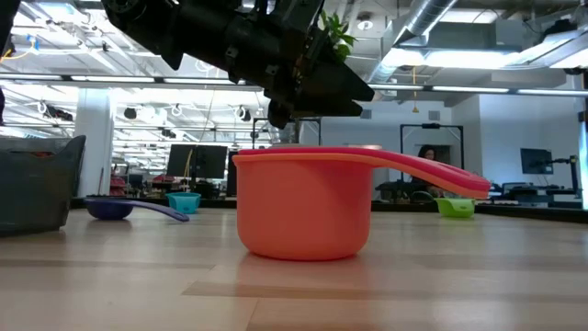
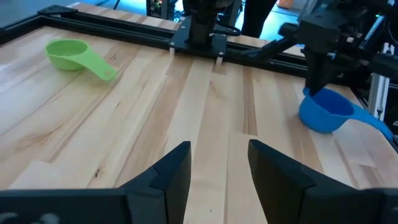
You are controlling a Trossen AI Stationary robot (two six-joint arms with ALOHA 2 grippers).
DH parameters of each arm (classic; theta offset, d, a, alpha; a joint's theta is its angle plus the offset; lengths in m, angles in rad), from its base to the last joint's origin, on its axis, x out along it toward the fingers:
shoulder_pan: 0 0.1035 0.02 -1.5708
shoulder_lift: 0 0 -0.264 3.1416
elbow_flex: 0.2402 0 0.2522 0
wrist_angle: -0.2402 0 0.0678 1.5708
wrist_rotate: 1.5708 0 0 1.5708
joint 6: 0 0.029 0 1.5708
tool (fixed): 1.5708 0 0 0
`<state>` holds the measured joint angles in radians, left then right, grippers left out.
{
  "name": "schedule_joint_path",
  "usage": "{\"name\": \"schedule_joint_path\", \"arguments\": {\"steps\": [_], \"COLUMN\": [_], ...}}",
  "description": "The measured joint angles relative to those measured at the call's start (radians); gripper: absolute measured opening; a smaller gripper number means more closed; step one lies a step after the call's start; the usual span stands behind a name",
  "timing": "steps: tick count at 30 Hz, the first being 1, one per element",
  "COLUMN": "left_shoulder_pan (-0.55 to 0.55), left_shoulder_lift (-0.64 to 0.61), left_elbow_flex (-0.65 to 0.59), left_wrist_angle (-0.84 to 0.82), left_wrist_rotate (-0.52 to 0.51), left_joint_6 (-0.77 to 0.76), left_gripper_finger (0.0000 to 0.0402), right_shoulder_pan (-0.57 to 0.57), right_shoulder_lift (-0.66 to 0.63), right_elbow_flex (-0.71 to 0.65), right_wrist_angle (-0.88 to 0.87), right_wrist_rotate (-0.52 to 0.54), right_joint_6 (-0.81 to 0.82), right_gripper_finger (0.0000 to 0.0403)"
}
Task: Nest measuring cups in basket
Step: Stack the blue measuring cup on top of the red measuring cup
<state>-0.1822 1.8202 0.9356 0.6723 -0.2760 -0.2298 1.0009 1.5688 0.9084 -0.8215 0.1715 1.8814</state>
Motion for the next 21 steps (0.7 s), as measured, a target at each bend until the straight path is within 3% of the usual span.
{"name": "schedule_joint_path", "arguments": {"steps": [3, 10, 18, 21], "left_shoulder_pan": [0.000, -0.004, -0.011, -0.032], "left_shoulder_lift": [0.000, -0.003, -0.199, -0.294], "left_elbow_flex": [0.000, 0.000, 0.000, -0.006], "left_wrist_angle": [0.006, -0.005, -0.405, -0.527], "left_wrist_rotate": [0.002, 0.013, 0.028, -0.040], "left_joint_6": [-0.001, -0.003, -0.085, -0.087], "left_gripper_finger": [0.0149, 0.0149, 0.0149, 0.0149], "right_shoulder_pan": [-0.065, -0.266, -0.470, -0.542], "right_shoulder_lift": [-0.001, -0.001, 0.000, 0.000], "right_elbow_flex": [0.001, 0.001, 0.072, 0.126], "right_wrist_angle": [-0.019, 0.014, 0.023, 0.069], "right_wrist_rotate": [0.040, 0.075, 0.127, 0.151], "right_joint_6": [-0.138, -0.501, -0.902, -1.053], "right_gripper_finger": [0.0012, 0.0018, 0.0013, 0.0013]}}
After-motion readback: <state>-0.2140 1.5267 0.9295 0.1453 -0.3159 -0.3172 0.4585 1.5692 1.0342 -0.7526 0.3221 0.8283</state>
